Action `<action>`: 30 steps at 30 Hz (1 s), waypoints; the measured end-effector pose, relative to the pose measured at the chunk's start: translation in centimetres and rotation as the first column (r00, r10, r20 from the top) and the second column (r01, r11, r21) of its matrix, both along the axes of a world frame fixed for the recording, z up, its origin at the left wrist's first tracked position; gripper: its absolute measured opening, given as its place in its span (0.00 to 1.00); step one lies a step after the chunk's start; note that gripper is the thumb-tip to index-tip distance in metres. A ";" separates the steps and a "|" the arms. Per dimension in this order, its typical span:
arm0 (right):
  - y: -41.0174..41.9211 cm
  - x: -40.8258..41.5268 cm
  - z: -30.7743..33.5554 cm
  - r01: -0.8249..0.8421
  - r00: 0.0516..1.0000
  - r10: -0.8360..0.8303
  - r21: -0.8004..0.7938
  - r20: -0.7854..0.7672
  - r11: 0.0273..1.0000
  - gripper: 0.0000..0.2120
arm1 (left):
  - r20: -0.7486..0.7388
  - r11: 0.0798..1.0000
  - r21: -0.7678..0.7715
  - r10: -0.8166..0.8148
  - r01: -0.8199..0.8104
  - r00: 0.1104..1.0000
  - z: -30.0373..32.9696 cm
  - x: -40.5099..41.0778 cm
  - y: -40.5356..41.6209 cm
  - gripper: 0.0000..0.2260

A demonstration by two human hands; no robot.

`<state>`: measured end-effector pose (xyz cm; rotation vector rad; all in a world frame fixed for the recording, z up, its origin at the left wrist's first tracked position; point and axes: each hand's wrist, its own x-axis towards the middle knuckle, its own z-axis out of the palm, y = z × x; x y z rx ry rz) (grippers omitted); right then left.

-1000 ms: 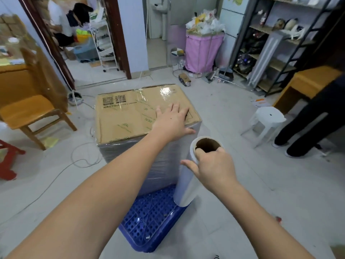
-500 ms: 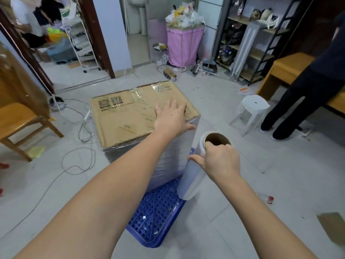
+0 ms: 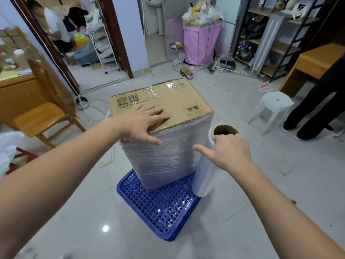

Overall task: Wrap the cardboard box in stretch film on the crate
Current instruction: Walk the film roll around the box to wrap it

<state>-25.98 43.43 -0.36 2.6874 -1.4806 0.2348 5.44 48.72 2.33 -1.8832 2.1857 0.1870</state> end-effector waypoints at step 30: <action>4.6 0.8 -2.8 -0.703 0.679 0.722 -0.164 0.132 0.692 0.21 | -0.164 0.956 -0.074 0.269 -0.284 0.949 -2.3 -4.8 2.7 0.28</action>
